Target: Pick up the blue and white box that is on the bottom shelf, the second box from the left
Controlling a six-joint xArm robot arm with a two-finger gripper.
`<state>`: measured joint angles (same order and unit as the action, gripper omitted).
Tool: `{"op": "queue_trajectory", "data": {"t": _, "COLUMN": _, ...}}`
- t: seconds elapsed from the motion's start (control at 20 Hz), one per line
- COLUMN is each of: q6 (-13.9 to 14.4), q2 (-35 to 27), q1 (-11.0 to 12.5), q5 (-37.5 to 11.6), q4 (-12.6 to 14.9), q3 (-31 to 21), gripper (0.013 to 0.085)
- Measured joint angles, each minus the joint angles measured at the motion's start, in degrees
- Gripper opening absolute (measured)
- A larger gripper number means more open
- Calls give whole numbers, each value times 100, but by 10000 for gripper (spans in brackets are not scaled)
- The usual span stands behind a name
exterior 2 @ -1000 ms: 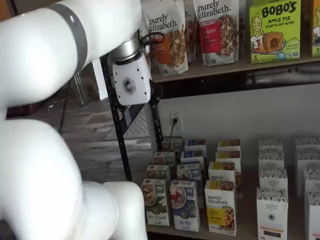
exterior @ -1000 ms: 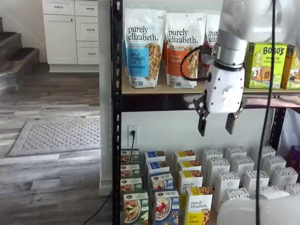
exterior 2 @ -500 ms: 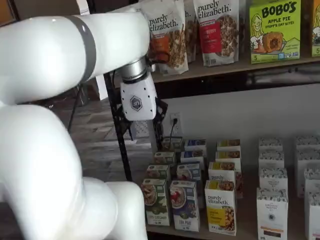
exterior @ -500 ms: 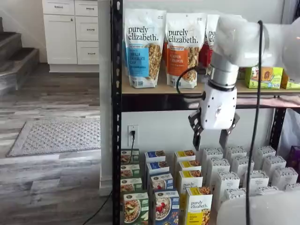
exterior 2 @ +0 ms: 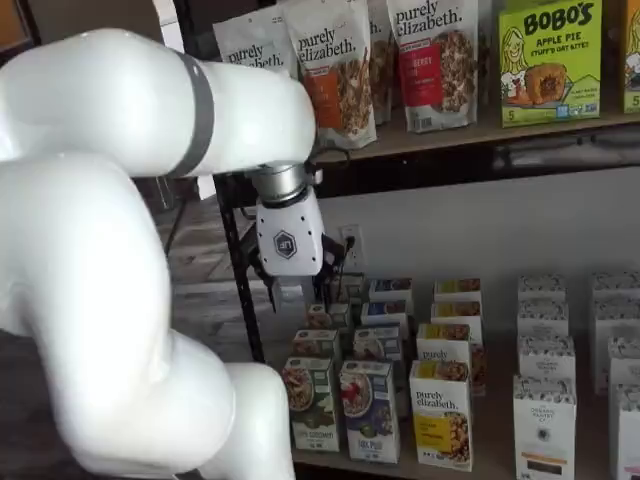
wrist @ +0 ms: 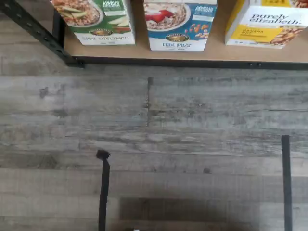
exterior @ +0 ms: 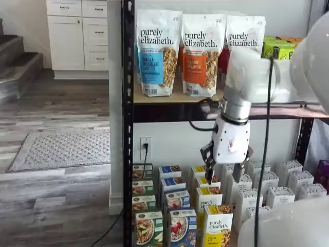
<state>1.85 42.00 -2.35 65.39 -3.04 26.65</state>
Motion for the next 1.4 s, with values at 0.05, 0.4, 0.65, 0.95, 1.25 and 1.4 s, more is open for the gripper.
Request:
{"op": "queue_trajectory", "data": {"t": 0.05, "q6": -4, "q2": -72, "q1": -7, "q5": -90, "q4": -13, "q3": -39, "gripper": 850}}
{"op": "queue_trajectory", "data": {"t": 0.4, "q6": 50, "q2": -552, "q1": -130, "q5": -825, "q4": -68, "q3": -316, "gripper": 850}}
{"op": "queue_trajectory", "data": {"t": 0.65, "q6": 196, "q2": -1029, "q1": -314, "q5": -1408, "q4": -73, "q3": -453, "gripper": 850}}
{"op": "queue_trajectory", "data": {"t": 0.95, "q6": 267, "q2": -1538, "q1": -482, "q5": -2074, "q4": -163, "q3": -552, "gripper": 850}}
{"op": "queue_trajectory", "data": {"t": 1.25, "q6": 297, "q2": -1981, "q1": -594, "q5": -2646, "q4": -220, "q3": -591, "gripper": 850}}
{"op": "queue_trajectory", "data": {"t": 1.4, "q6": 298, "q2": -2267, "q1": -658, "q5": -2952, "q4": -273, "q3": -595, "gripper": 850}}
